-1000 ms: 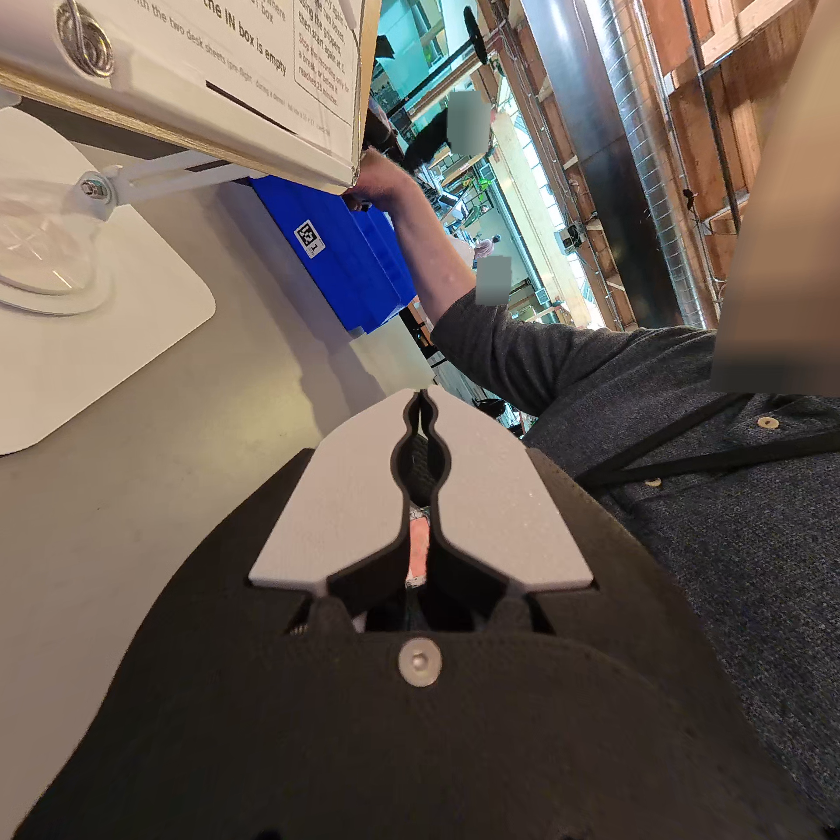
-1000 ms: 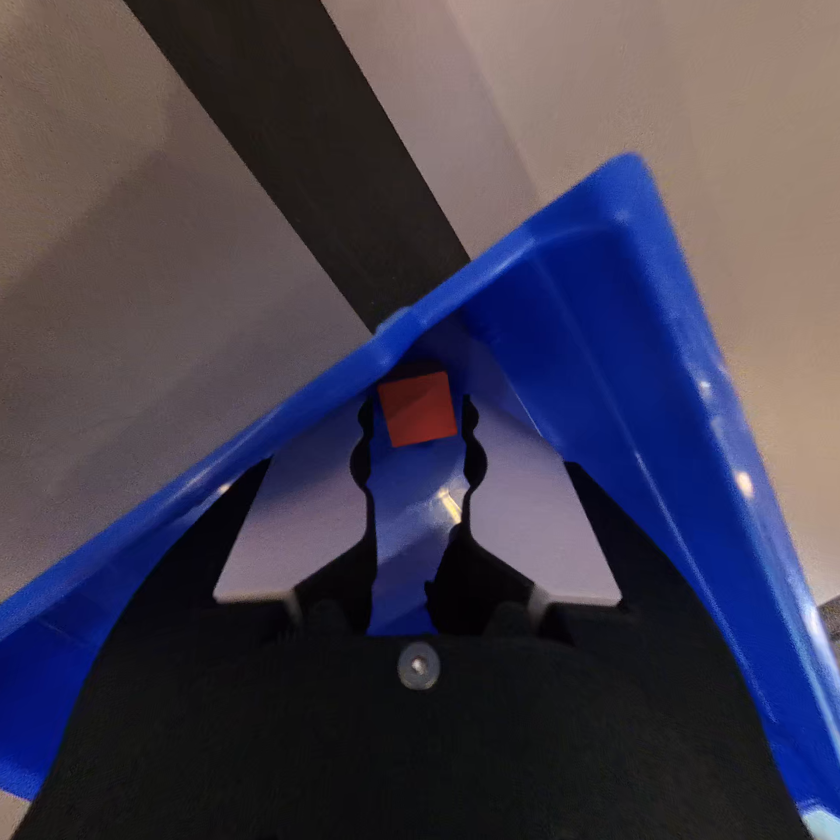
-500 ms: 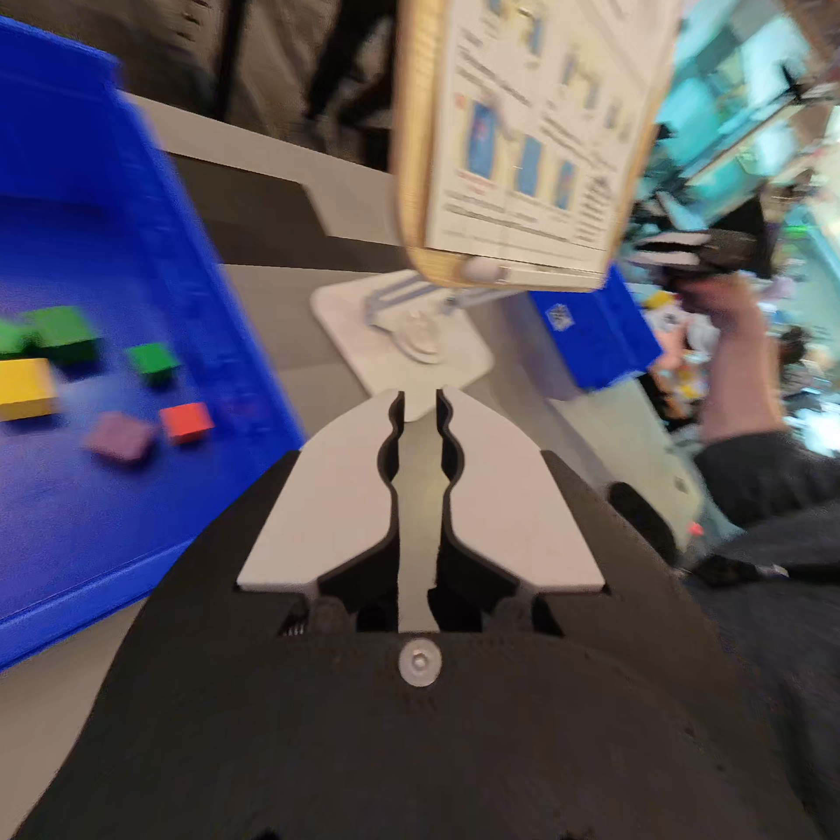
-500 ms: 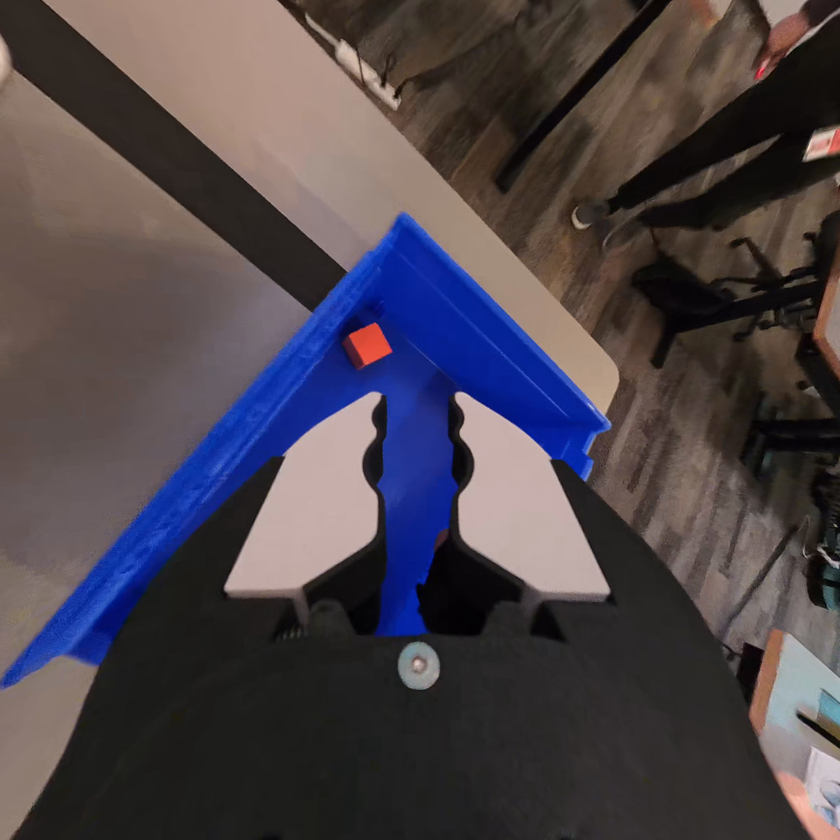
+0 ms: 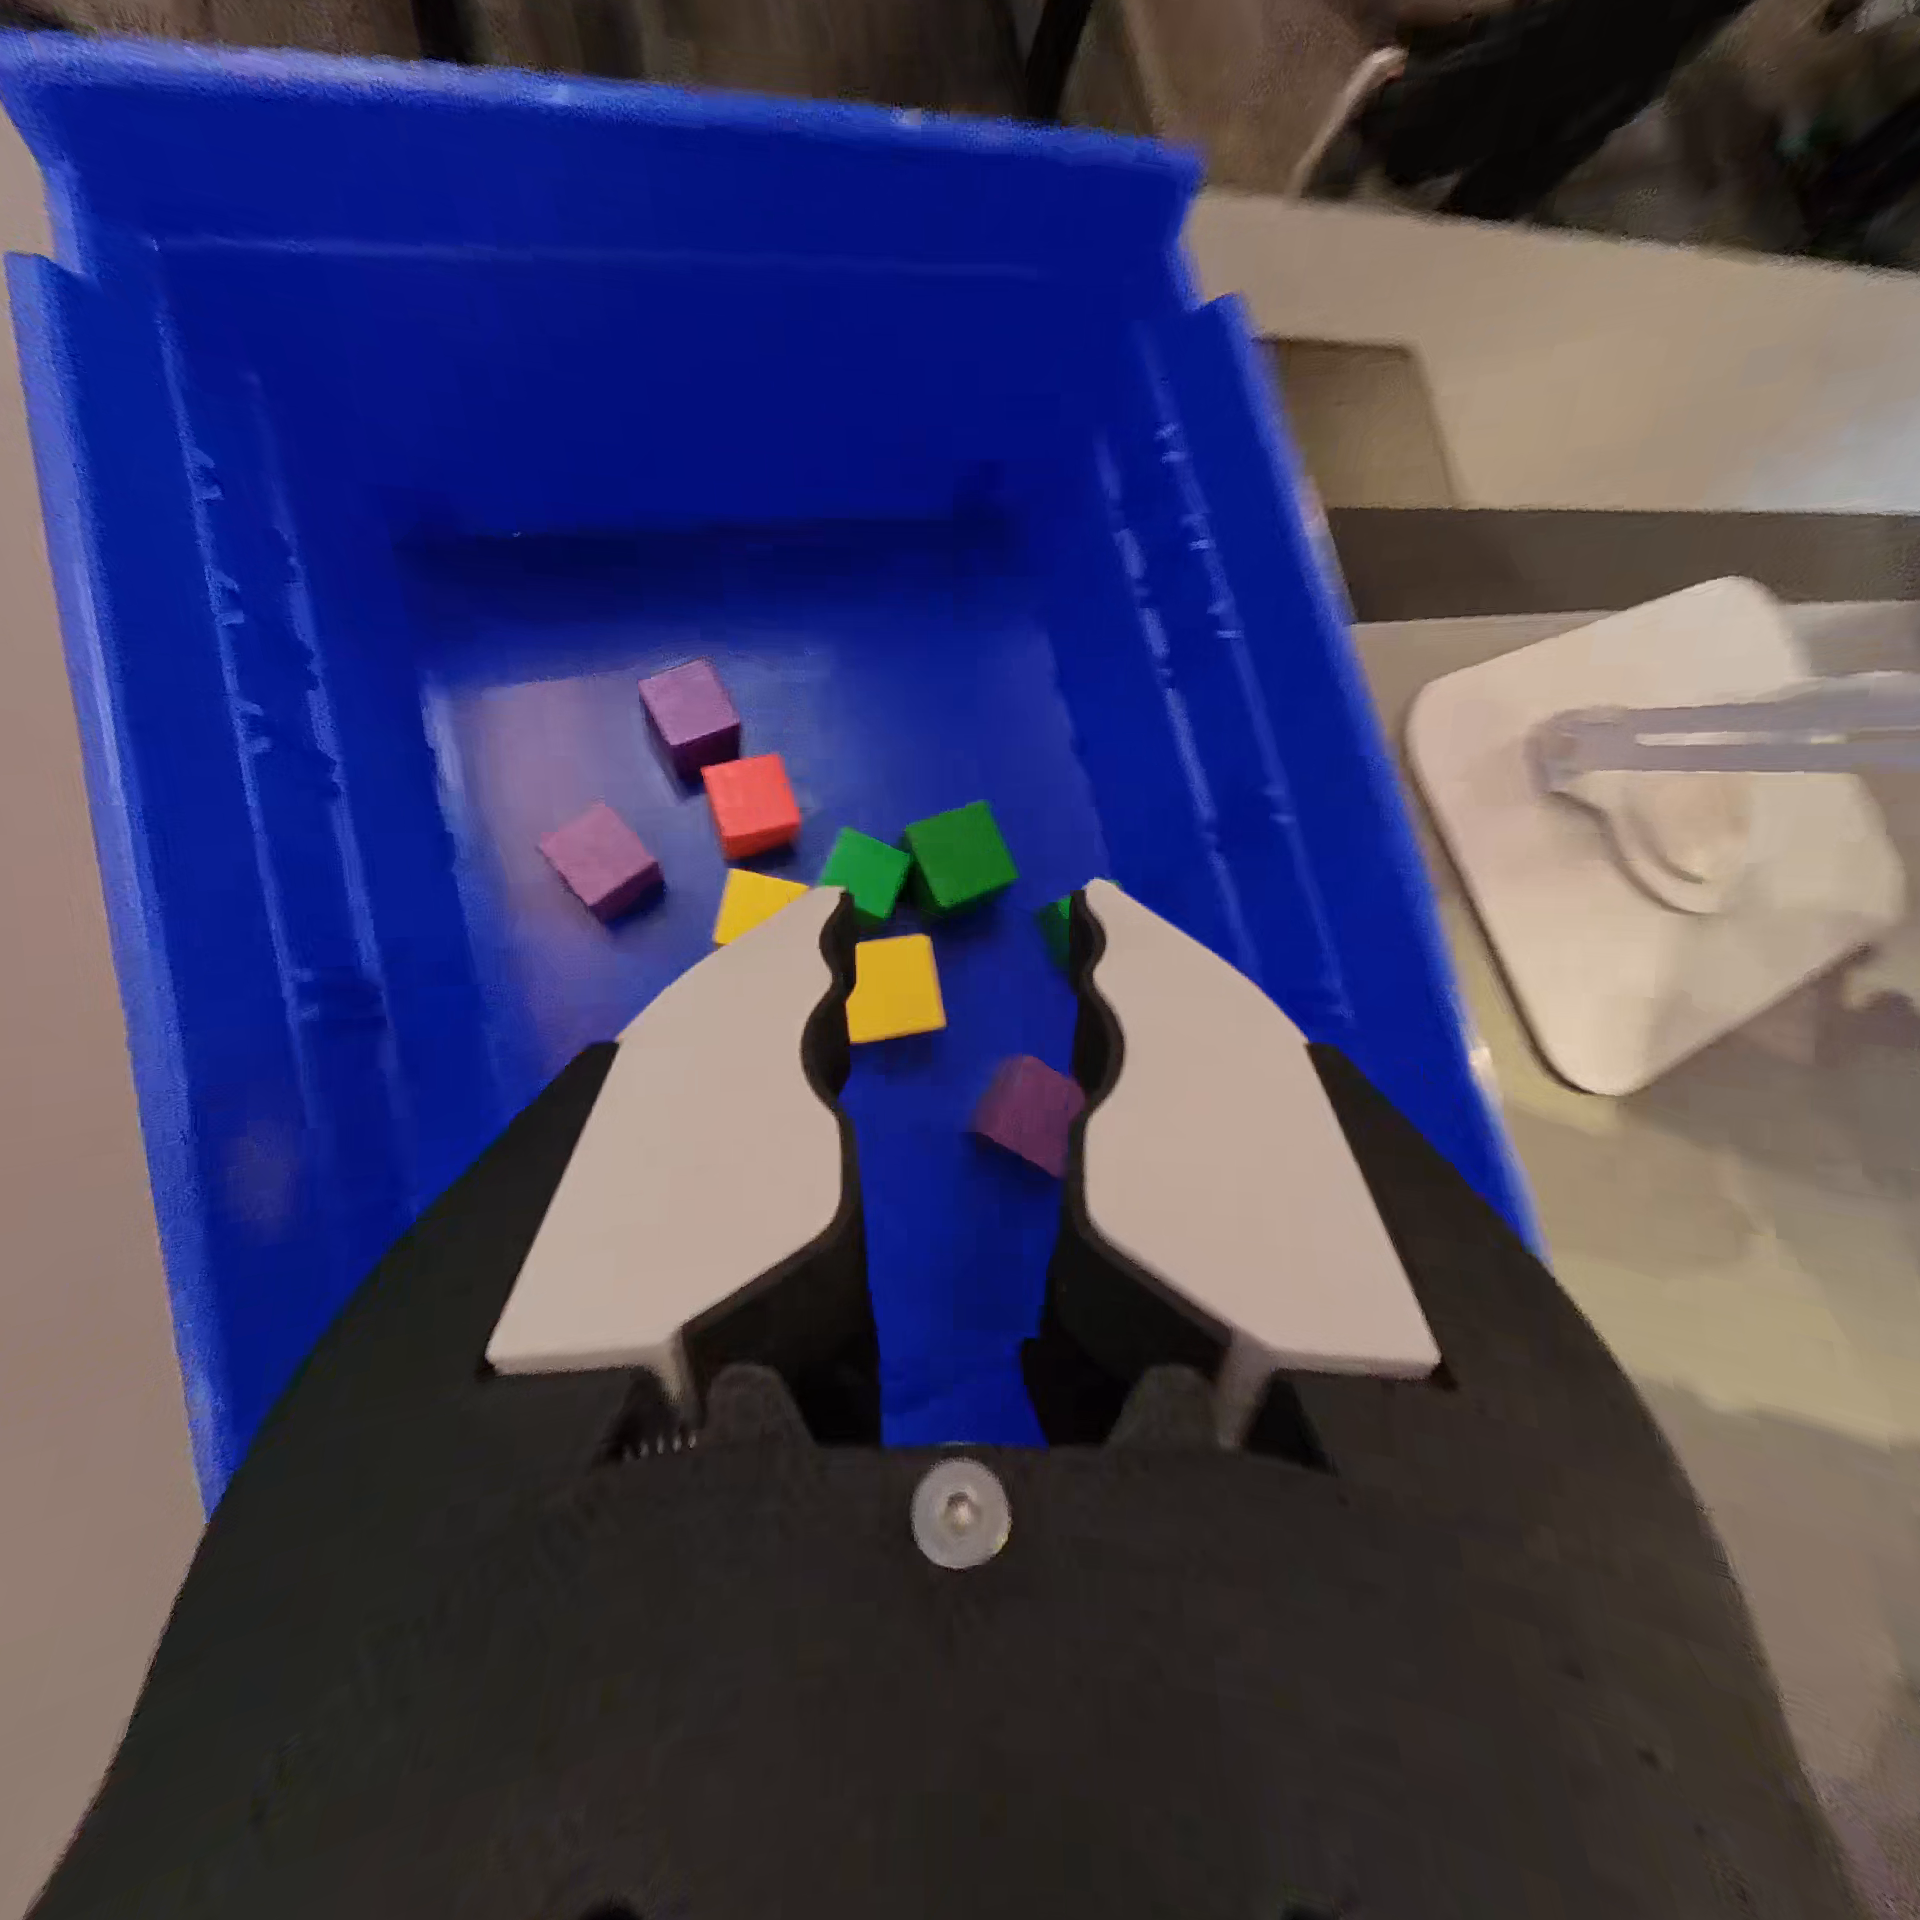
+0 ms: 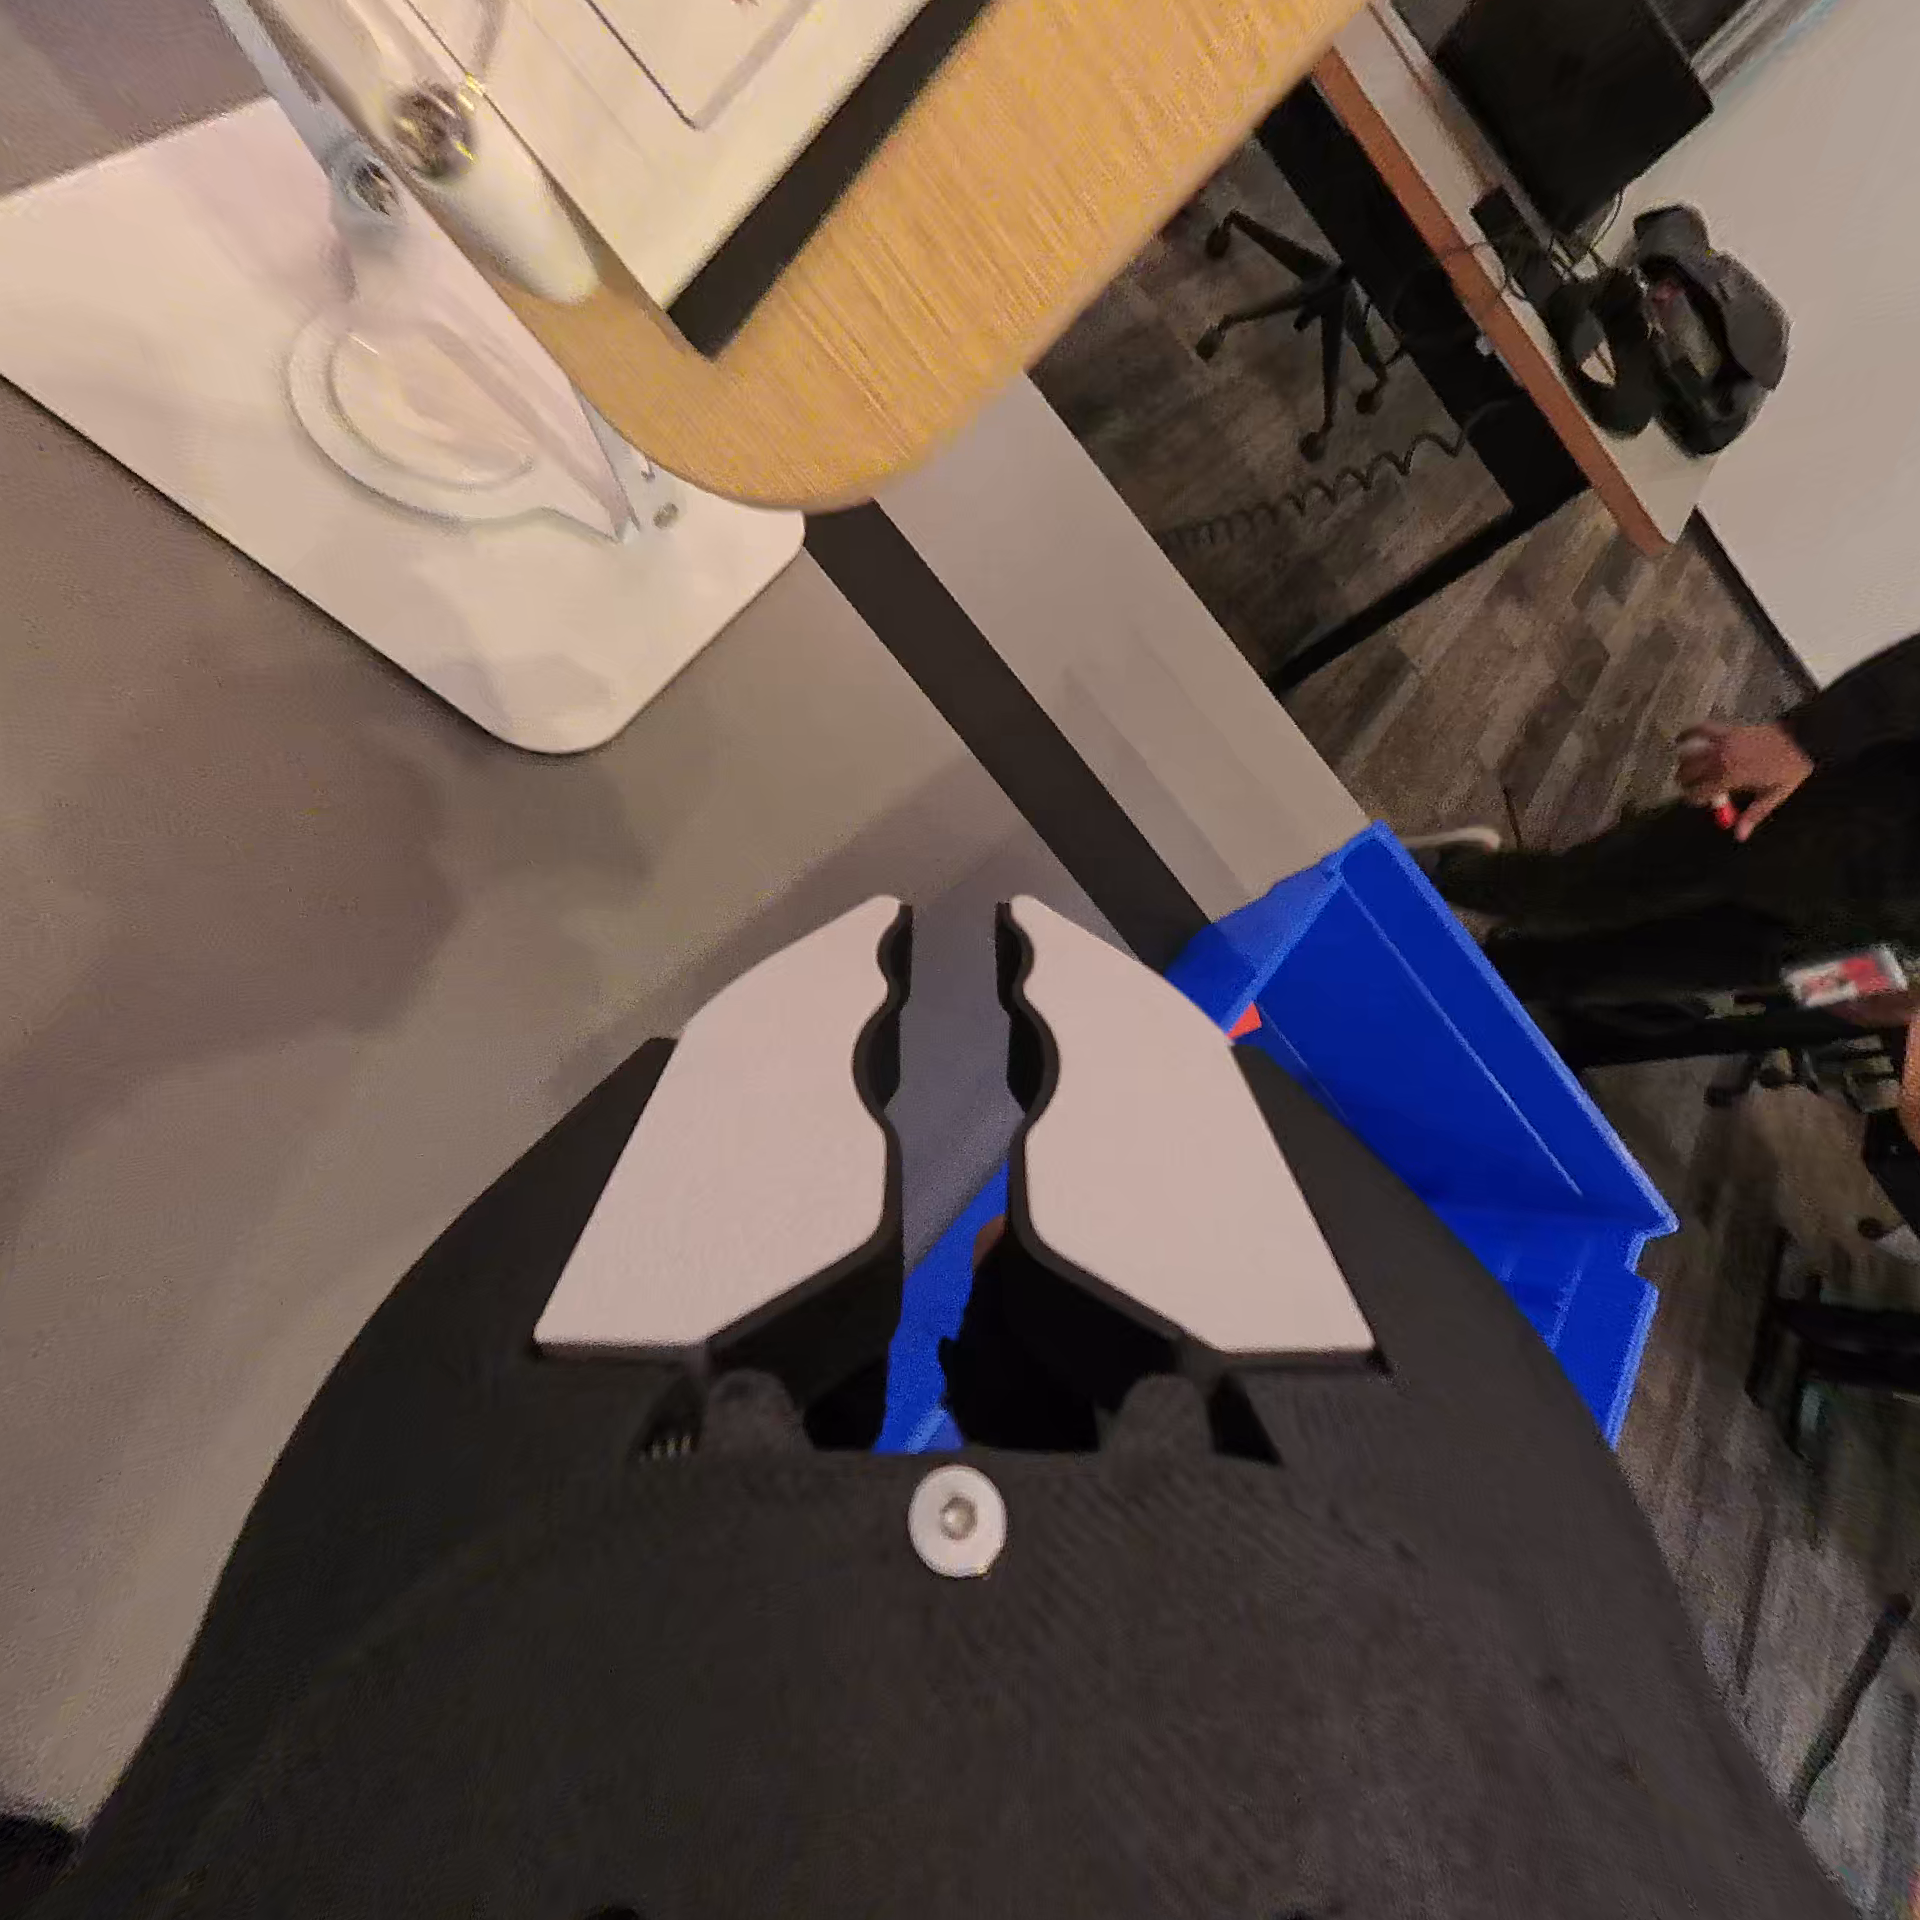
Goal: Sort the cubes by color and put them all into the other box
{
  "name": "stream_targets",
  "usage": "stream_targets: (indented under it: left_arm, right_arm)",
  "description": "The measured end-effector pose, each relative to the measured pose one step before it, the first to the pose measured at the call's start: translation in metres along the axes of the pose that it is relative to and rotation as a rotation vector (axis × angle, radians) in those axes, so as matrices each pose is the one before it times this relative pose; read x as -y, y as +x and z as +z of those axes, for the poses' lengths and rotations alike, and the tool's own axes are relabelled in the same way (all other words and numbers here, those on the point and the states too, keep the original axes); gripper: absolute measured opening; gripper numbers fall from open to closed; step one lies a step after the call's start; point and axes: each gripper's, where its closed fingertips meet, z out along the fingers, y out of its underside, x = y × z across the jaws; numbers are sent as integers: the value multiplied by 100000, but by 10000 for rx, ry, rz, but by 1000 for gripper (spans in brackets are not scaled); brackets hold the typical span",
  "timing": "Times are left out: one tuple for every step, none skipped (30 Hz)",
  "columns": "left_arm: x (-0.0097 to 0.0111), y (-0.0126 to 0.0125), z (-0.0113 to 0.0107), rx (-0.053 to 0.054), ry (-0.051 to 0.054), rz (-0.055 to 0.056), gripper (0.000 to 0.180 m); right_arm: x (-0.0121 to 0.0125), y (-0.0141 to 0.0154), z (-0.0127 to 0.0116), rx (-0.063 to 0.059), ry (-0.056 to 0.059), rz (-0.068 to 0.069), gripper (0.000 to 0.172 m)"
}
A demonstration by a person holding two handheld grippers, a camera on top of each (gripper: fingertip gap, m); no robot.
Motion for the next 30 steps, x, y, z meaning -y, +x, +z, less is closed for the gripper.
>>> stream_targets:
  left_arm:
    - [-103, -850, 1176, 345, -468, 14, 42]
    - [-73, -801, 1110, 370, -439, 40, 42]
    - [76, -601, 1018, 303, -282, 4, 42]
    - [89, -319, 937, 158, -216, -32, 41]
    - [15, -306, 851, 169, -226, -69, 39]
    - [-14, -380, 739, 230, -207, -36, 39]
    - [-123, -341, 665, 213, -251, 8, 39]
    - [-207, -340, 534, 200, -283, -36, 39]
    - [-119, -376, 375, 220, -185, -55, 41]
    - [-8, -236, 278, 159, -70, -4, 41]
    - [-76, -76, 301, 63, -98, 3, 41]
    - [-163, -28, 341, 49, -166, 16, 41]
    - [-108, -61, 369, 77, -134, 57, 41]
    - [11, -24, 330, 43, -55, 62, 38]
    - [-28, 13, 277, 6, -62, 49, 30]
    - [-120, 0, 270, -2, -116, 64, 23]
    - [-61, -64, 230, 43, -38, 71, 23]
    - [69, -94, 77, 57, 97, 22, 22]
    - [37, 40, -41, -66, 78, -38, 23]
    - [48, 139, -169, -165, 108, -78, 23]
    - [169, 199, -427, -193, 238, -136, 23]
    - [290, 453, -710, -314, 327, -148, 23]
    - [358, 782, -987, -437, 386, -130, 23]
    - [446, 1036, -1207, -486, 470, -159, 23]
    - [532, 1426, -1352, -616, 529, -117, 23]
    - [536, 1905, -1403, -769, 539, -7, 23]
    - [424, 2045, -1369, -700, 486, -36, 22]
    - [254, 2255, -1251, -696, 401, -29, 22]
    - [243, 2764, -1092, -923, 416, 35, 22]
    - [264, 3092, -883, -1023, 457, 45, 22]
  right_arm:
    - [448, -228, -80, -87, 134, -76, 15]
    - [403, -262, -96, -2, 105, -17, 15]
    - [353, -356, -103, 106, 87, 19, 15]
    - [351, -239, -99, 46, 104, 27, 15]
    - [326, -203, -82, 18, 105, 16, 15]
    - [170, -367, -19, 132, 33, 1, 15]
    - [39, -403, 42, 150, -16, -47, 15]
    - [4, -228, 71, 22, 1, -99, 15]
    - [-52, -180, 71, 21, -26, -105, 15]
    - [-66, -171, 48, 44, -24, -67, 15]
    - [-4, -53, 31, 5, 19, 30, 15]
    - [65, -46, 7, 30, 72, 90, 15]
    - [89, -114, 2, 88, 90, 83, 15]
    - [42, -104, 35, 84, 56, 61, 15]
    - [16, -19, 61, 0, 27, 17, 15]
    - [12, -5, 53, -15, 21, -26, 15]
    - [34, -65, 52, 13, 18, -21, 15]
    - [49, -127, 44, 36, 26, -14, 15]
    - [88, -218, 54, 68, 32, -13, 15]
    - [156, -247, 31, 59, 57, -26, 15]
    - [325, -330, -16, 55, 144, -59, 15]
    - [556, -508, -52, 132, 244, -63, 15]
    - [776, -672, -59, 195, 329, -40, 16]
    - [990, -807, -13, 238, 404, -8, 19]
    - [1234, -1008, 27, 299, 503, -23, 21]
    - [1422, -1154, 122, 297, 574, -120, 24]
    - [1448, -1058, 259, 180, 558, -210, 25]
    - [1381, -1066, 424, 184, 494, -234, 27]
    - [1387, -1082, 573, 215, 486, -209, 29]
    - [1404, -942, 651, 132, 511, -217, 32]
